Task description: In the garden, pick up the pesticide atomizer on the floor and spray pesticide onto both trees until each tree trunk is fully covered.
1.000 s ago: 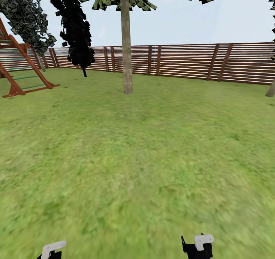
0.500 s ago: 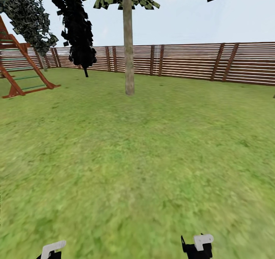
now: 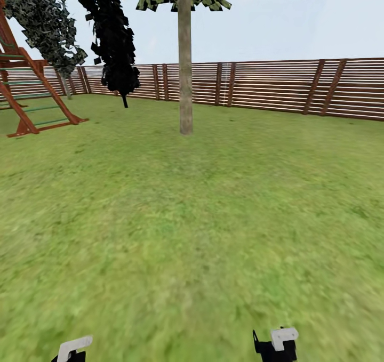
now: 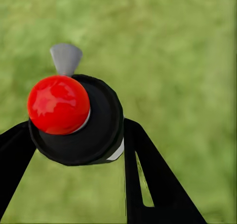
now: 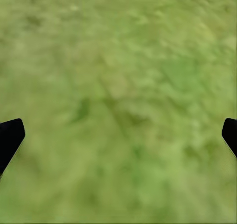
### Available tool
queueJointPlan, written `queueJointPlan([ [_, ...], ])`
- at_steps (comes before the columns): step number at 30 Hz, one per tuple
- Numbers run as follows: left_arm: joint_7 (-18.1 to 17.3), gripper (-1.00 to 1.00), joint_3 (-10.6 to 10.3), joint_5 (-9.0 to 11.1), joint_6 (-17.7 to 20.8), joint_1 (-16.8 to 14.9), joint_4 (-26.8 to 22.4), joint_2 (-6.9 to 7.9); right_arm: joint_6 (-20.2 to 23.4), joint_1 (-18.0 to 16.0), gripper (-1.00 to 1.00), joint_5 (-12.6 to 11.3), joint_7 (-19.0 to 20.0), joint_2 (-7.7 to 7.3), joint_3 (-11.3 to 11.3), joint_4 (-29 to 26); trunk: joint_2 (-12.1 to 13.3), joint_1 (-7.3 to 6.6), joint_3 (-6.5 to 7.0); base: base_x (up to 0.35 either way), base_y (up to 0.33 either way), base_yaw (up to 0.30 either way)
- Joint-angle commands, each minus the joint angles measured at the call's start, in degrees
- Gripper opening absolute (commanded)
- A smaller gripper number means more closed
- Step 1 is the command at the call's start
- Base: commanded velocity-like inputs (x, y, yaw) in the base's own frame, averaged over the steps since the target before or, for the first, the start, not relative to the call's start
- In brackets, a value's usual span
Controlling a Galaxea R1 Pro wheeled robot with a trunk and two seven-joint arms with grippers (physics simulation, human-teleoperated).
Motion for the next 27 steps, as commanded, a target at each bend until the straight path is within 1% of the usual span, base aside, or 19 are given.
queueJointPlan([
  [1, 0.0, -1.00, 0.0, 0.0, 0.0, 0.0, 0.0, 0.02, 0.0, 0.0, 1.00, 0.0, 0.0, 0.00, 0.0, 0.0, 0.0, 0.00, 0.00, 0.339, 0.000, 0.000],
  [7, 0.0, -1.00, 0.0, 0.0, 0.0, 0.0, 0.0, 0.03, 0.0, 0.0, 1.00, 0.0, 0.0, 0.00, 0.0, 0.1, 0.0, 0.00, -0.03, 0.339, 0.000, 0.017],
  [14, 0.0, -1.00, 0.0, 0.0, 0.0, 0.0, 0.0, 0.06, 0.0, 0.0, 1.00, 0.0, 0.0, -0.05, 0.0, 0.1, 0.0, 0.00, -0.28, 0.339, 0.000, 0.135],
  [27, 0.0, -1.00, 0.0, 0.0, 0.0, 0.0, 0.0, 0.05, 0.0, 0.0, 1.00, 0.0, 0.0, -0.43, 0.0, 0.1, 0.0, 0.00, -0.30, 0.339, 0.000, 0.005],
])
